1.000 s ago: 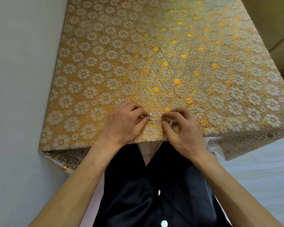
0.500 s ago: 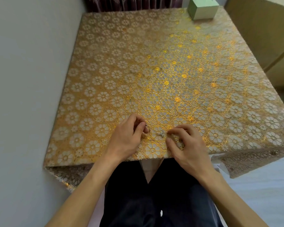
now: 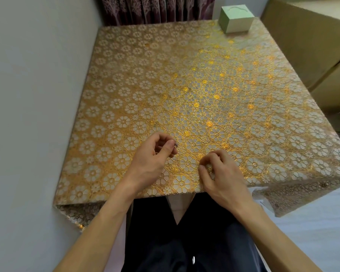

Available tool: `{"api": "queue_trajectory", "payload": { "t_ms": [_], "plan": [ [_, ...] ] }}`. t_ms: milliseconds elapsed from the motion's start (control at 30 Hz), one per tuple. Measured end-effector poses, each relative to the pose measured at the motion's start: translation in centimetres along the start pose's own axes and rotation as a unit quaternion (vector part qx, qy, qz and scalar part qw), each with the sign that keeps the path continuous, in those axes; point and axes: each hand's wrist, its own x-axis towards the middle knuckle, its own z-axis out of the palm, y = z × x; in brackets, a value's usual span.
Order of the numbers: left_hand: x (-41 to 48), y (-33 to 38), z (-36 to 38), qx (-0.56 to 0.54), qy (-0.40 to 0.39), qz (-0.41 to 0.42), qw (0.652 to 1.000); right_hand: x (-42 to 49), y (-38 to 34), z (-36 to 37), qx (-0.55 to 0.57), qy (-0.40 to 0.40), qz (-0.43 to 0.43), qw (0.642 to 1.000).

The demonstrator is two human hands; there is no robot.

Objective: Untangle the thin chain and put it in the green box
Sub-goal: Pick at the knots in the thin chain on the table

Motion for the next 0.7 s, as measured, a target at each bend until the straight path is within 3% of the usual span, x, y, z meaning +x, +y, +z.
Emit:
{"api": "queue_trajectory", "payload": {
  "t_ms": [333, 700],
  "plan": [
    [-0.6, 1.1, -2.1, -0.044, 0.049, 0.005, 0.998, 0.2, -0.3, 0.2, -0.049, 0.001, 0.001, 0.999],
    [-1.4, 1.1, -3.9, -0.018, 0.078, 0.011, 0.997, 0.5, -1.1, -0.7, -0.086, -0.039, 0.012, 0.995]
  ]
}}
